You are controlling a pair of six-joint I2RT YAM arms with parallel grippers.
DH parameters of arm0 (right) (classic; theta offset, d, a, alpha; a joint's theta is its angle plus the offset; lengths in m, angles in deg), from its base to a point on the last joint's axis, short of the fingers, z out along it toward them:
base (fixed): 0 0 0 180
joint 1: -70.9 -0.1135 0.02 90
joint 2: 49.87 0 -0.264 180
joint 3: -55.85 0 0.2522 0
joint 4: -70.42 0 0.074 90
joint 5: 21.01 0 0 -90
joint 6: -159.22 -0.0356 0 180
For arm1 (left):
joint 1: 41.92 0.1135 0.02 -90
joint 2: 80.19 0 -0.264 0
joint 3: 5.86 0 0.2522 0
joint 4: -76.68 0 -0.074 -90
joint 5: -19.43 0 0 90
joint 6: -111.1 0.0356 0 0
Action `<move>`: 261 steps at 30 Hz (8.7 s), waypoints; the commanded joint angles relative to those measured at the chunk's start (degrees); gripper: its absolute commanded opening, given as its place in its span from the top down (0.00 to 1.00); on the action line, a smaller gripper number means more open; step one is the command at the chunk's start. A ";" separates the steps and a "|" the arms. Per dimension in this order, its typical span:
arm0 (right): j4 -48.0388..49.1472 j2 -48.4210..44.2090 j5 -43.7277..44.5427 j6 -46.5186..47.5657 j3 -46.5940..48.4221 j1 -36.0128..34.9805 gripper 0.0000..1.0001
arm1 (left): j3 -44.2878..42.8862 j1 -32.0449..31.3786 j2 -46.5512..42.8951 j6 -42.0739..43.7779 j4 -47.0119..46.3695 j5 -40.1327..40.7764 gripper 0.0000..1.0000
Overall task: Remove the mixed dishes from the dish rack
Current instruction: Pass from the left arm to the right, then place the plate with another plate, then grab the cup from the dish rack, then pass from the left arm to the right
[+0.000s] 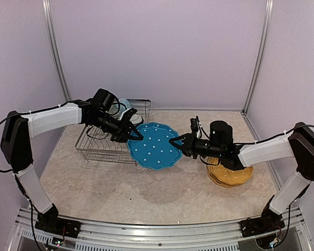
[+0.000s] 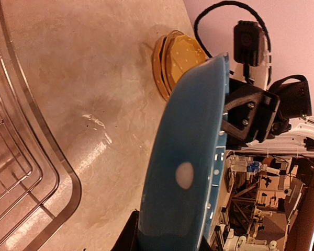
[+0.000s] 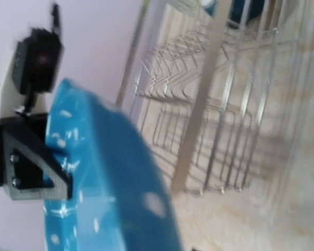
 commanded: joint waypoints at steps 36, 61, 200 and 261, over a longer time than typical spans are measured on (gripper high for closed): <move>-71.42 -42.77 -12.77 29.91 -4.40 56.93 1.00 | 0.80 20.71 -26.93 -24.70 -10.86 4.61 0.01; -70.34 -39.77 -14.58 34.16 -9.04 61.18 1.00 | 1.82 25.20 -27.31 -24.82 -12.57 1.04 0.01; -65.50 -43.93 11.97 36.54 -3.24 33.53 0.00 | -58.02 10.50 40.11 20.76 20.50 56.75 0.52; 7.39 11.77 -2.02 -4.85 25.55 0.93 0.08 | -4.84 8.27 -1.58 -17.66 -22.08 -2.02 0.68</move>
